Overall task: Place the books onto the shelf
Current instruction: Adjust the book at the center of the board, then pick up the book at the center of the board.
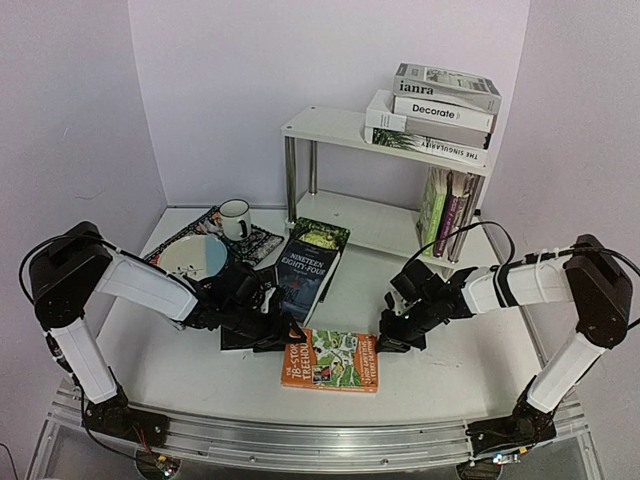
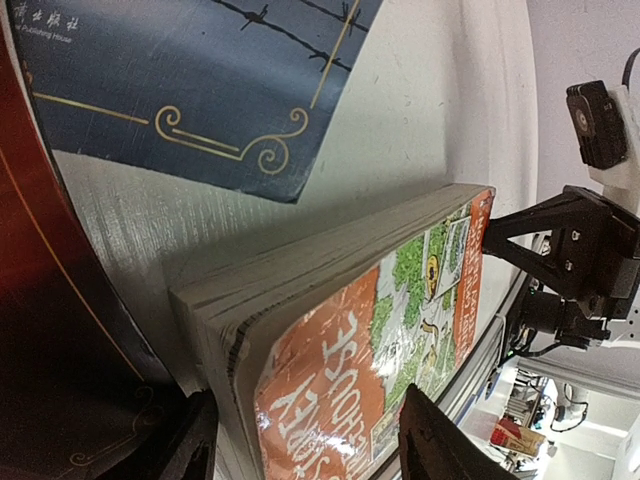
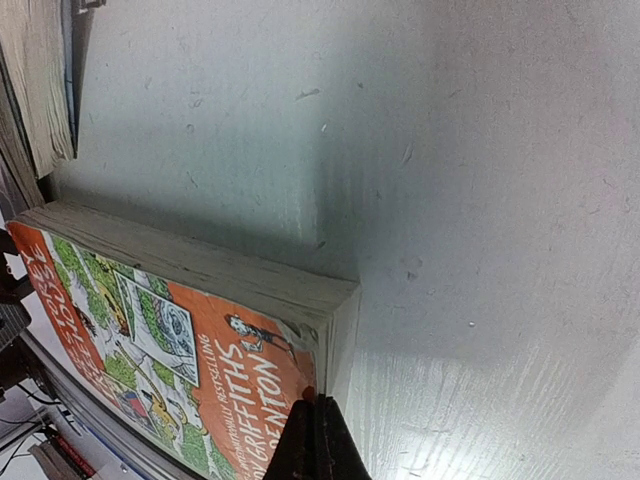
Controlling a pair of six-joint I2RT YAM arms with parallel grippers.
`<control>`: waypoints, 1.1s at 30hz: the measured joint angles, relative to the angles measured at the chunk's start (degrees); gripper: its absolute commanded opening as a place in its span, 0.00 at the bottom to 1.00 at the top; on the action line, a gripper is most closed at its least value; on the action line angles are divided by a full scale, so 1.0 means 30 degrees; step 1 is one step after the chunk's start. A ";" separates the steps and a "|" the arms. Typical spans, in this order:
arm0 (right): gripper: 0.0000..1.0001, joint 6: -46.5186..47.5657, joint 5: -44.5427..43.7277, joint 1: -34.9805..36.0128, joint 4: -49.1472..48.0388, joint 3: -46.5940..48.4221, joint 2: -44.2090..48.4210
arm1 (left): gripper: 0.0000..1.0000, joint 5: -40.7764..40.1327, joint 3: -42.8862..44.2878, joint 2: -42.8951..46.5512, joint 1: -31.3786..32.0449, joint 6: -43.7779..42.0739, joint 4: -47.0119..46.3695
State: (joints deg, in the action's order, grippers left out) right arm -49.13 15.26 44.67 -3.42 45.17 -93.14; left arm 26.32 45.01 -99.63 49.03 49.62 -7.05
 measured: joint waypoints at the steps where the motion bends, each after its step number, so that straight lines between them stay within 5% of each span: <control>1: 0.00 0.0012 -0.0015 -0.0003 0.0023 0.0000 0.0000 | 0.48 -0.0053 0.0011 -0.0067 0.0001 0.0090 -0.0009; 10: 0.07 0.0185 -0.0260 -0.0108 0.0346 0.0029 0.0052 | 0.00 -0.0313 0.0240 -0.0599 -0.0036 0.0458 0.0147; 21: 0.58 0.2666 -0.1973 0.0126 0.1581 0.0029 0.1778 | 0.00 -0.0330 0.0379 -0.0642 0.0270 0.0686 -0.0202; 33: 0.75 0.9524 -0.7075 0.2196 0.4047 0.0208 0.7147 | 0.00 0.0392 0.0882 -0.0415 -0.0428 0.0962 -0.0129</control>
State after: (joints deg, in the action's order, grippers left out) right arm -20.56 -5.97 51.26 8.73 45.79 -71.70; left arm 27.49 47.66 -100.88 47.75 52.51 -7.44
